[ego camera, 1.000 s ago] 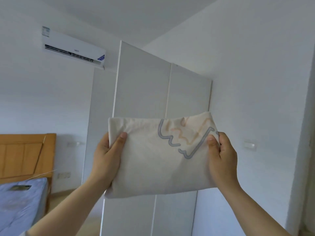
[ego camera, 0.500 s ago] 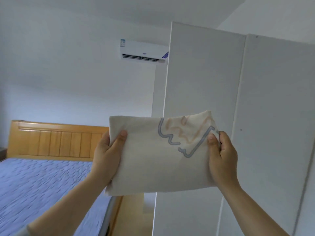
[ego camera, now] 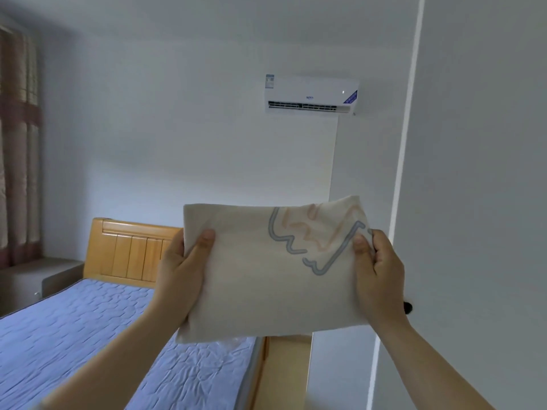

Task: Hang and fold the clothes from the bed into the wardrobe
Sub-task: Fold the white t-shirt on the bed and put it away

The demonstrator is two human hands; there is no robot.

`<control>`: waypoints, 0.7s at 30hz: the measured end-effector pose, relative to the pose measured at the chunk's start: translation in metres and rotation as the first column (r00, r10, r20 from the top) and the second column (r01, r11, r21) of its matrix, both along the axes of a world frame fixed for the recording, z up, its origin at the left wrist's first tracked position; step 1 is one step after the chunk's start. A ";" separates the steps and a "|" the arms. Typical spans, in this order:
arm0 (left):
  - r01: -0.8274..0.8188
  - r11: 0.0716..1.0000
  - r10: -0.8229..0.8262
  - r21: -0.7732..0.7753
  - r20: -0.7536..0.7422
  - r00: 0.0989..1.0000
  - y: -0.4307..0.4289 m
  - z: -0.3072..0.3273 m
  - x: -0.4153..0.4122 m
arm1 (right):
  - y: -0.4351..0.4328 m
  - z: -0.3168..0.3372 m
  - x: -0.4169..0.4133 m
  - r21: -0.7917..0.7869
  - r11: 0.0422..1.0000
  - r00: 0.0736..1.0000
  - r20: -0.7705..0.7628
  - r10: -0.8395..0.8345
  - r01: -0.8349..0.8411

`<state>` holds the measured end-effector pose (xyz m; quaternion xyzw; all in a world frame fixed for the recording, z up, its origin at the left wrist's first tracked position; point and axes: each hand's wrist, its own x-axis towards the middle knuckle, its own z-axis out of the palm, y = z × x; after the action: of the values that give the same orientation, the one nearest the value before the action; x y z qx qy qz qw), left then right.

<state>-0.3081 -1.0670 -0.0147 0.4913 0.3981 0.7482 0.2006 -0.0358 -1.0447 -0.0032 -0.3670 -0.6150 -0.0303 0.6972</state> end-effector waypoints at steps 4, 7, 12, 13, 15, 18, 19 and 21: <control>-0.010 1.000 0.010 0.014 0.008 1.000 0.059 -0.003 -0.019 | 0.068 -0.005 -0.023 -0.033 0.999 1.000 -0.015 0.005 -0.006; 0.007 1.000 -0.007 0.006 0.019 1.000 0.102 -0.008 -0.024 | 0.117 -0.008 -0.031 -0.047 0.999 1.000 -0.013 -0.001 0.001; -0.008 1.000 0.008 0.016 0.024 1.000 0.175 -0.012 -0.025 | 0.198 -0.007 -0.037 -0.047 0.999 0.999 -0.036 -0.001 0.000; -0.007 1.000 0.007 0.016 0.028 1.000 0.189 -0.011 -0.024 | 0.213 -0.006 -0.039 -0.056 0.998 0.999 -0.054 -0.005 0.002; -0.013 1.000 0.013 0.005 0.026 1.000 0.216 -0.006 -0.020 | 0.244 -0.003 -0.041 -0.077 0.997 0.995 -0.101 -0.015 0.007; -0.009 1.000 0.009 0.014 0.025 1.000 0.256 0.002 -0.014 | 0.289 0.004 -0.041 -0.116 0.993 0.987 -0.158 -0.034 0.016; -0.007 1.000 0.006 0.018 0.023 1.000 0.269 0.004 -0.013 | 0.303 0.006 -0.041 -0.118 0.993 0.986 -0.164 -0.036 0.017; 0.014 1.000 -0.014 0.021 0.021 1.000 0.295 0.006 -0.010 | 0.329 0.008 -0.037 -0.113 0.993 0.986 -0.159 -0.048 0.031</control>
<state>-0.3178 -0.7722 -0.0088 0.4882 0.3847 0.7561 0.2048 -0.0724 -0.7159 0.0043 -0.4184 -0.5497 0.0198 0.7228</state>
